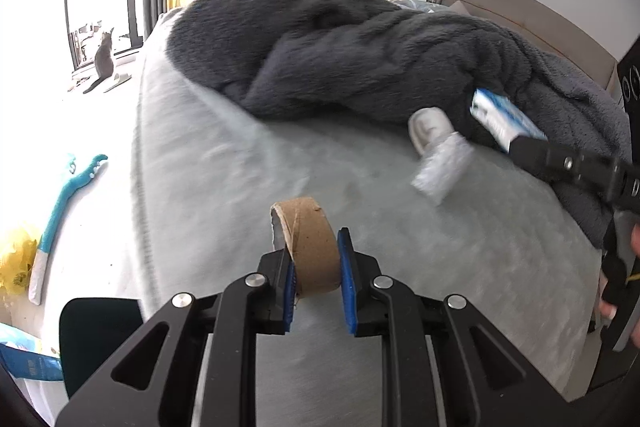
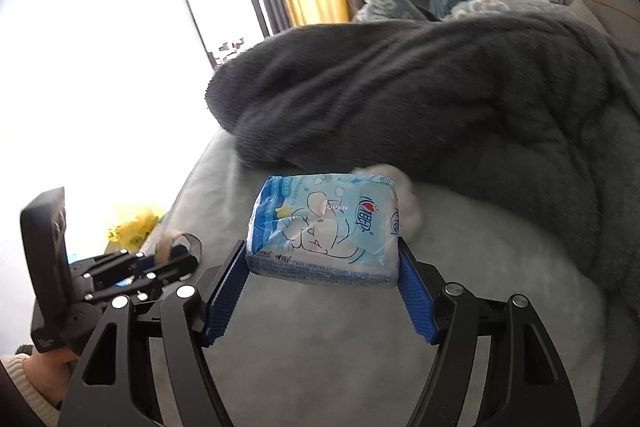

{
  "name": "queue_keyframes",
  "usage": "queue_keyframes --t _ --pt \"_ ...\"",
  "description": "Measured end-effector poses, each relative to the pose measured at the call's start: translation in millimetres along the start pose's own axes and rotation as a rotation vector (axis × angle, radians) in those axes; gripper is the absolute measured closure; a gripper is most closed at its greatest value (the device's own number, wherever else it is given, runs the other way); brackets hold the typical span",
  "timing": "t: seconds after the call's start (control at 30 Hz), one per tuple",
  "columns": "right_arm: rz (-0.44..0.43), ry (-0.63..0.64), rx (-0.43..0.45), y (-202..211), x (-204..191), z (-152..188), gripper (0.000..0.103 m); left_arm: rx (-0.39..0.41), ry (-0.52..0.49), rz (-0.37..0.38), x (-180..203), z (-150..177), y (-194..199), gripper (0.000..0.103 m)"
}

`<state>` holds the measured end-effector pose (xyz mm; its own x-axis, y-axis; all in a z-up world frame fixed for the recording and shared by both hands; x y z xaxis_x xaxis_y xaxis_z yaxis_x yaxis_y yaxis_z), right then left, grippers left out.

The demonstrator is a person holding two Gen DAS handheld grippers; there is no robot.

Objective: Collect trash
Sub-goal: 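Carry the cardboard tube and tissue pack in both tools over the teal bin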

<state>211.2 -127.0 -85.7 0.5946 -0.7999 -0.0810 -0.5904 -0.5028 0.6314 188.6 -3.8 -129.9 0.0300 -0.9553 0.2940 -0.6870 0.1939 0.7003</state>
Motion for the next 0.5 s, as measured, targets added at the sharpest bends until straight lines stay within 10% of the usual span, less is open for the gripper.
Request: queue_keyframes --t 0.5 --pt "-0.112 0.107 -0.023 -41.8 -112.2 -36.2 0.031 0.027 0.058 -0.004 -84.8 -4.7 36.9 0.082"
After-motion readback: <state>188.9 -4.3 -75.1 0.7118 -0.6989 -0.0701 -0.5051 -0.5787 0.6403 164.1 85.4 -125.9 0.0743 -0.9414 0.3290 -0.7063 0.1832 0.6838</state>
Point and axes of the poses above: each gripper's, at about its wrist camera, not at the fingertips, and y roughly against the way its jaws point, x to its right, z to its underside, the point moved 8 cm from there along -y, roughly the way its jaws point, and after that the axes turned 13 degrees about y, right-handed, at the moved point
